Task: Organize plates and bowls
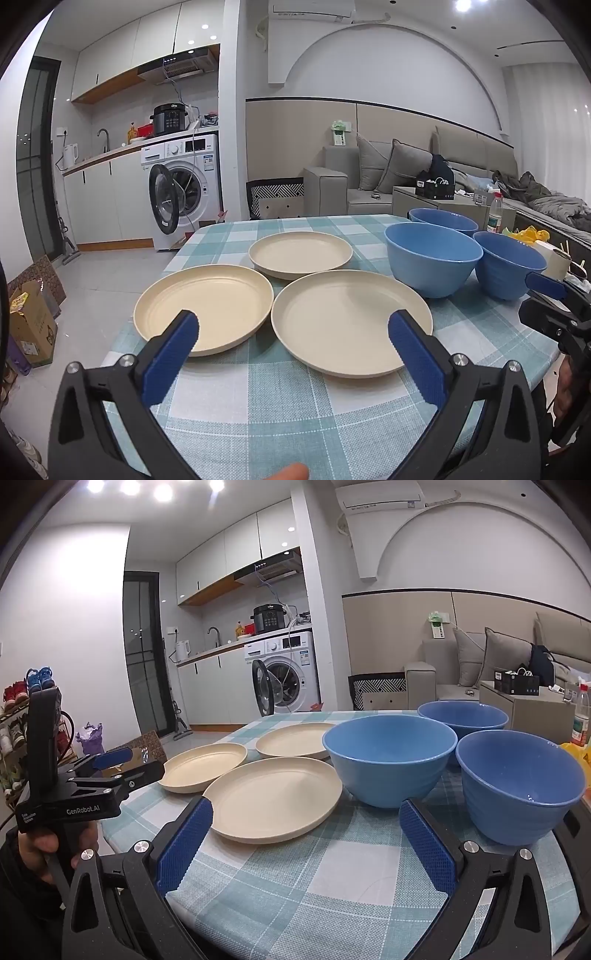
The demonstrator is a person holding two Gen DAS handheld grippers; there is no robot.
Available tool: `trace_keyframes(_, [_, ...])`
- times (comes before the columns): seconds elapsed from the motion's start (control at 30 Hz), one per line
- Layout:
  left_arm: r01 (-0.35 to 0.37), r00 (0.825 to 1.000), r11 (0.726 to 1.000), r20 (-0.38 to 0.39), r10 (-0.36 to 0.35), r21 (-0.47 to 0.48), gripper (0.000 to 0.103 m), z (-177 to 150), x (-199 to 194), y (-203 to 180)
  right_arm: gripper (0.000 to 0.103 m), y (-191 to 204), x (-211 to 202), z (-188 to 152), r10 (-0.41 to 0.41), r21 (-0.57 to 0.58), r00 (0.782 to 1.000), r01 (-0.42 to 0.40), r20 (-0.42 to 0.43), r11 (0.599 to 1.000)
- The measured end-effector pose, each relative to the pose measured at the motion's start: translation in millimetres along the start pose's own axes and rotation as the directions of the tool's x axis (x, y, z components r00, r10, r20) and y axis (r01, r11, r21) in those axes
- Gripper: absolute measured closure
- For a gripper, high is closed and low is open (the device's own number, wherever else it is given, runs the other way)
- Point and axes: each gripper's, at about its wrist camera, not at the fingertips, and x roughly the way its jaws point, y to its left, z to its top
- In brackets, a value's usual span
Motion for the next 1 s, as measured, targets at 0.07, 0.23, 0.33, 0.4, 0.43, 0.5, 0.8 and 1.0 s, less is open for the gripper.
trace_keyframes(0.07, [0.000,1.000,1.000,0.001,0.000,-0.001,0.000,-0.3,-0.1,0.2,0.000,0.1,1.2,1.0,0.002,0.000,1.000,-0.002,0.000,1.000])
trace_keyframes(0.23, [-0.001,1.000,1.000,0.001,0.001,0.002,0.000,-0.3,-0.9,-0.3,0.000,-1.8,-3.4,-0.6,0.004,0.000,1.000,-0.004,0.002,1.000])
trace_keyframes(0.33, [-0.003,1.000,1.000,0.003,0.003,0.002,0.000,0.0,-1.6,0.0,0.000,-1.7,-3.1,-0.3,0.003,-0.001,1.000,-0.003,0.001,1.000])
trace_keyframes(0.4, [-0.003,1.000,1.000,0.007,0.003,0.001,0.000,0.1,-2.2,0.3,0.000,-2.0,-4.0,-1.0,0.003,-0.002,1.000,-0.003,0.001,1.000])
trace_keyframes(0.43, [-0.002,1.000,1.000,0.007,0.002,0.000,0.000,0.2,-2.5,0.6,0.000,-2.0,-3.5,-1.3,0.002,-0.001,1.000,-0.002,0.001,1.000])
trace_keyframes(0.5, [-0.003,1.000,1.000,0.007,0.003,0.001,0.000,0.5,-2.7,1.1,0.000,-1.9,-3.1,-2.0,0.000,0.001,1.000,0.000,0.002,1.000])
trace_keyframes(0.8, [-0.002,1.000,1.000,0.005,0.002,-0.002,0.000,3.6,-2.0,4.1,0.000,-4.8,-0.8,-2.5,-0.004,0.009,1.000,0.004,-0.003,1.000])
trace_keyframes(1.0, [0.003,1.000,1.000,0.001,-0.003,0.004,0.000,5.5,-1.9,6.0,0.000,-3.7,-2.6,-0.2,-0.003,0.002,1.000,0.003,-0.002,1.000])
